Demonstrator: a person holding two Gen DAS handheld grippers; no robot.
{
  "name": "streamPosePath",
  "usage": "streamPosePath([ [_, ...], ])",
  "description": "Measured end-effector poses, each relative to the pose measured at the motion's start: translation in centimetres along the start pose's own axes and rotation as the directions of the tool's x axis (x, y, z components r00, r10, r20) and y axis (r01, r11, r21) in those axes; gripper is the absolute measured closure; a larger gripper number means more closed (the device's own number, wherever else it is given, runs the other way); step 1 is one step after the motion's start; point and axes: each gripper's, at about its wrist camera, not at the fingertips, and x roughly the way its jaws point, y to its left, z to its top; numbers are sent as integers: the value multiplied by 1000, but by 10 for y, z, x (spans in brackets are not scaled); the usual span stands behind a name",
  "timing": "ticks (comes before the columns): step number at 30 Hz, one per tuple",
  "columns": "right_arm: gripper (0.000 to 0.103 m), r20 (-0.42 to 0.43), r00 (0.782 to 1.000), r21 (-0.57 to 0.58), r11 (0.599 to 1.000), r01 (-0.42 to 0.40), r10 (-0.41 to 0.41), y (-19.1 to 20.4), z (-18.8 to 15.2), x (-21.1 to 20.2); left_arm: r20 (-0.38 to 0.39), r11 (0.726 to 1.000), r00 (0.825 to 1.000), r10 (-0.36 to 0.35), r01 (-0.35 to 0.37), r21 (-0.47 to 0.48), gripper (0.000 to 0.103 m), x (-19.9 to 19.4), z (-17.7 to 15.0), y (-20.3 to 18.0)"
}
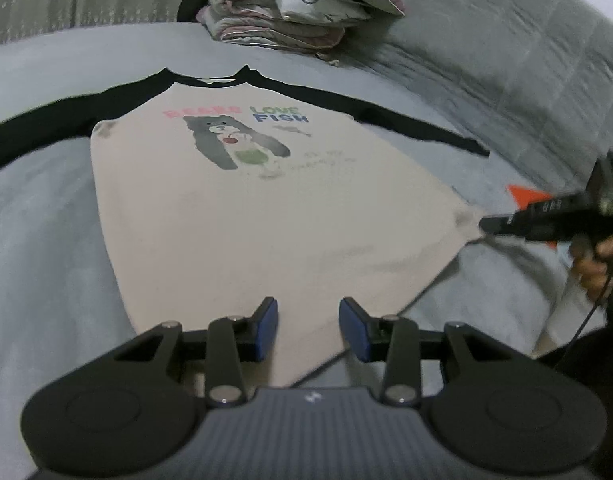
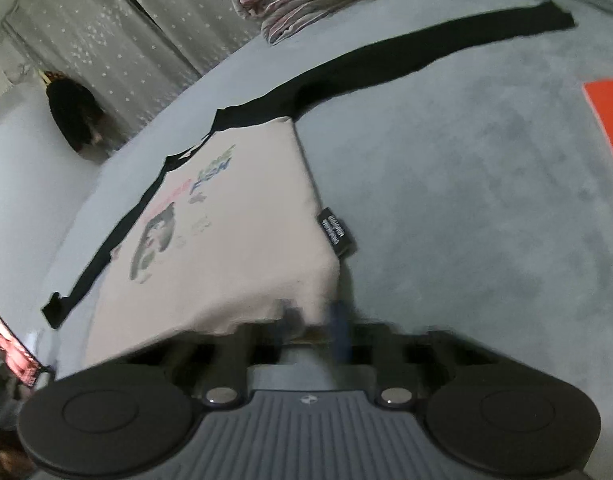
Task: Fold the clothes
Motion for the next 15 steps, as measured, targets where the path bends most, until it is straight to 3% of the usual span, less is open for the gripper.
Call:
streamPosePath([
  [4,92,51,998,30,999,-45,43,-7,1,-17,-3,1000,1000,2,-2,5,67,-3,-3,3],
  [7,93,28,999,-3,999,42,-42,-10,2,-16,-7,1000,1000,1,-1,17,67,-2,-5,2],
  [12,94,44,993,-96,989,114,-110,3,-2,-14,-10,999,1000,3,-2,35,63,-4,-5,0],
  [15,83,56,987,-150,976,157,-150,11,-5,-12,14,1000,1000,3,-4,27,60,-9,-3,0],
])
